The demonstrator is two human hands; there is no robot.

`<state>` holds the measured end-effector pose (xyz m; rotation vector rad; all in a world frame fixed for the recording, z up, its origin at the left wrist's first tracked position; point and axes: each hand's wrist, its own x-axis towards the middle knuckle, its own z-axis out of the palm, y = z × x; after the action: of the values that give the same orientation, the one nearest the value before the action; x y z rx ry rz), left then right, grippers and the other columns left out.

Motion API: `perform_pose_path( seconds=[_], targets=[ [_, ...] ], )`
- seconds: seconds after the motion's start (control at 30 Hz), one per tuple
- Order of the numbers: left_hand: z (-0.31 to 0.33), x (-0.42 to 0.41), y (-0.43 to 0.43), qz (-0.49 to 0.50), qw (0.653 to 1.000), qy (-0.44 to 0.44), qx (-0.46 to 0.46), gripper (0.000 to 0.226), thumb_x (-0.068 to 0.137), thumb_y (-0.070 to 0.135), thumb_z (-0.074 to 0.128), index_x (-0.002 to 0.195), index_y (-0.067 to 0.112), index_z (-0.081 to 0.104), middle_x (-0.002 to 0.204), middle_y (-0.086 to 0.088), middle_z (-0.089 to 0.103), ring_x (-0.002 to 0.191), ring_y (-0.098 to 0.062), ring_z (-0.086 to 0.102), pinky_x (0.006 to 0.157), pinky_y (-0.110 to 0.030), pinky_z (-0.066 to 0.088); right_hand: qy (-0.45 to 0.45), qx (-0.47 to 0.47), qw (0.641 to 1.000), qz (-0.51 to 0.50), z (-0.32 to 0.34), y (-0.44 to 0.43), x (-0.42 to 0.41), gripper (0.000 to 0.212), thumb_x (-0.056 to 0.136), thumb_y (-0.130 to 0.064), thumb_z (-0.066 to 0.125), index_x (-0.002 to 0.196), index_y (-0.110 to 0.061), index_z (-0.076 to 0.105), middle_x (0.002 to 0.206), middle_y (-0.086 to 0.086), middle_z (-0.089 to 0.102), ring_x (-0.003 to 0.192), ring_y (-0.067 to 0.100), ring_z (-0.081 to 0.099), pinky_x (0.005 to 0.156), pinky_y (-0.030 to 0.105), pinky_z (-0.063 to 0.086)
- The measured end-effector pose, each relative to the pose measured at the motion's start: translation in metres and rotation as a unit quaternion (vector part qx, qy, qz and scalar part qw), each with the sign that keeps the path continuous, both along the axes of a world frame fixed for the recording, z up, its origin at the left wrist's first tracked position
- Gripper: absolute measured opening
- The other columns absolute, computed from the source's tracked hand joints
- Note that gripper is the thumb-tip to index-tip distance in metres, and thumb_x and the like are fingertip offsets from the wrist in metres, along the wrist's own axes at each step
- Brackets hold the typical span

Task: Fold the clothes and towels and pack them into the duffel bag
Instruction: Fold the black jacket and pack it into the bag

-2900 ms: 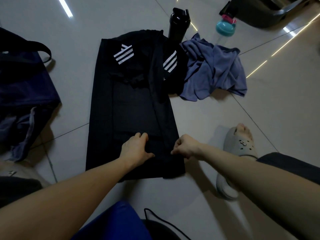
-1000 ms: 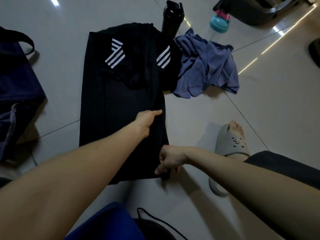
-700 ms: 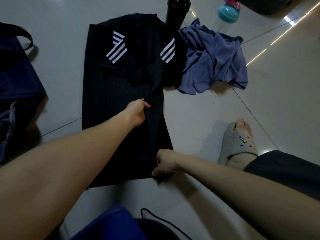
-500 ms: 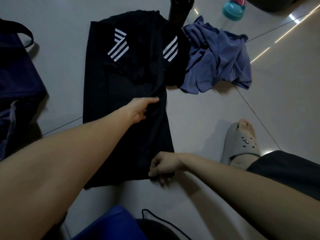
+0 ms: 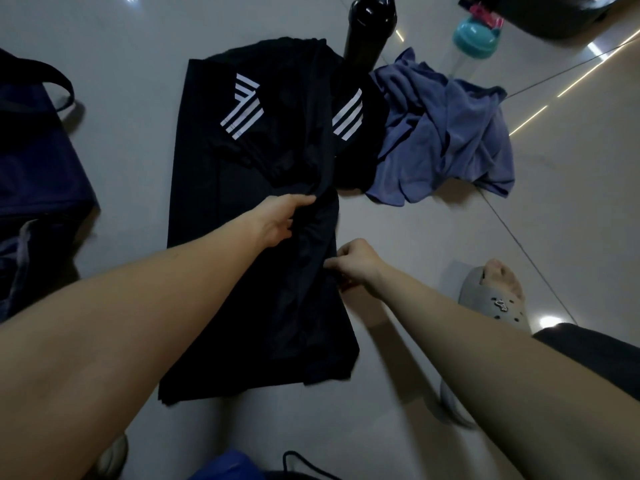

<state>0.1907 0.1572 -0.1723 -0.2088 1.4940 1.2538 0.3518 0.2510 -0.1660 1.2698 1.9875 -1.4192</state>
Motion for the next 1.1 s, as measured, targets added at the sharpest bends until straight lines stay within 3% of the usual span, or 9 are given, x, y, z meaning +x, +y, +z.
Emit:
perform_pose_path(
  seconds=[0.17, 0.3, 0.43, 0.53, 0.63, 0.73, 0.87, 1.0, 1.1],
  targets=[
    [0.0, -0.012, 0.024, 0.104, 0.993, 0.047, -0.009, 0.017, 0.094, 0.009, 0.066, 0.11, 0.01, 0.074, 0.105, -0.008, 0.074, 0.09, -0.021, 0.072, 0.064, -0.03, 0.058, -0.043, -0.012, 0.999, -0.004, -0.005, 0.011, 0.001, 0.033, 0.089, -0.008, 0.073, 0.062, -0.003, 0.054, 0.059, 0.018, 0.058, 0.041, 0.022, 0.052, 0.044, 0.027, 0.044],
    [0.003, -0.02, 0.033, 0.168, 0.985, 0.044, -0.013, 0.029, 0.089, -0.007, 0.047, 0.091, 0.012, 0.069, 0.098, -0.006, 0.07, 0.087, -0.023, 0.068, 0.062, -0.03, 0.055, -0.073, -0.052, 0.996, 0.023, 0.005, 0.023, 0.004, 0.034, 0.094, -0.017, 0.071, 0.065, -0.004, 0.056, 0.063, 0.017, 0.063, 0.044, 0.02, 0.056, 0.042, 0.023, 0.044],
    [0.019, -0.03, 0.037, 0.08, 0.997, -0.005, -0.011, 0.015, 0.084, 0.015, 0.06, 0.097, 0.012, 0.067, 0.096, -0.005, 0.069, 0.085, -0.022, 0.066, 0.066, -0.032, 0.051, -0.056, -0.063, 0.996, 0.022, 0.014, 0.035, -0.017, 0.039, 0.096, -0.032, 0.067, 0.075, 0.0, 0.06, 0.066, 0.02, 0.063, 0.036, 0.018, 0.049, 0.04, 0.021, 0.037],
    [0.035, -0.044, 0.044, 0.044, 0.998, -0.043, 0.02, 0.034, 0.092, 0.039, 0.068, 0.103, 0.008, 0.069, 0.085, -0.005, 0.075, 0.079, -0.022, 0.073, 0.064, -0.032, 0.058, 0.022, -0.007, 0.999, -0.048, 0.01, 0.049, -0.041, 0.033, 0.099, -0.03, 0.061, 0.08, -0.003, 0.056, 0.064, 0.019, 0.058, 0.04, 0.022, 0.045, 0.039, 0.021, 0.029],
    [0.039, -0.052, 0.051, 0.063, 0.995, -0.073, 0.017, 0.031, 0.098, 0.038, 0.063, 0.095, 0.008, 0.073, 0.079, -0.006, 0.077, 0.066, -0.022, 0.076, 0.06, -0.032, 0.06, 0.071, -0.005, 0.994, -0.08, 0.008, 0.053, -0.062, 0.024, 0.096, -0.024, 0.065, 0.079, -0.01, 0.056, 0.055, 0.006, 0.051, 0.039, 0.017, 0.042, 0.039, 0.021, 0.026],
    [0.03, -0.058, 0.053, 0.146, 0.989, -0.021, 0.014, 0.016, 0.094, 0.02, 0.07, 0.104, 0.008, 0.073, 0.092, -0.008, 0.078, 0.073, -0.022, 0.077, 0.056, -0.032, 0.06, 0.05, 0.018, 0.996, -0.069, 0.005, 0.056, -0.07, 0.031, 0.091, -0.014, 0.069, 0.065, -0.013, 0.051, 0.051, 0.003, 0.048, 0.04, 0.016, 0.04, 0.041, 0.023, 0.027],
    [0.024, -0.073, 0.05, 0.273, 0.961, 0.046, 0.03, 0.033, 0.088, 0.002, 0.071, 0.12, 0.005, 0.061, 0.107, -0.01, 0.072, 0.091, -0.024, 0.074, 0.056, -0.028, 0.059, 0.029, 0.106, 0.988, -0.11, -0.004, 0.063, -0.066, 0.027, 0.085, -0.013, 0.066, 0.062, -0.012, 0.053, 0.061, 0.008, 0.058, 0.054, 0.022, 0.05, 0.052, 0.027, 0.037],
    [0.027, -0.089, 0.05, 0.285, 0.956, 0.07, 0.016, 0.03, 0.092, 0.001, 0.064, 0.121, 0.007, 0.059, 0.11, -0.009, 0.071, 0.093, -0.022, 0.072, 0.05, -0.024, 0.056, 0.008, 0.058, 0.995, -0.076, 0.012, 0.065, -0.073, 0.02, 0.083, -0.015, 0.067, 0.067, -0.007, 0.058, 0.059, 0.011, 0.062, 0.033, 0.014, 0.047, 0.038, 0.019, 0.032],
    [0.035, -0.104, 0.049, 0.279, 0.958, 0.056, 0.021, 0.027, 0.091, 0.009, 0.067, 0.117, 0.014, 0.065, 0.11, -0.006, 0.074, 0.096, -0.022, 0.072, 0.069, -0.033, 0.06, 0.036, 0.185, 0.982, -0.025, 0.031, 0.082, -0.097, 0.024, 0.077, -0.033, 0.062, 0.069, -0.011, 0.059, 0.059, 0.006, 0.06, 0.051, 0.024, 0.056, 0.048, 0.028, 0.04]
  ],
)
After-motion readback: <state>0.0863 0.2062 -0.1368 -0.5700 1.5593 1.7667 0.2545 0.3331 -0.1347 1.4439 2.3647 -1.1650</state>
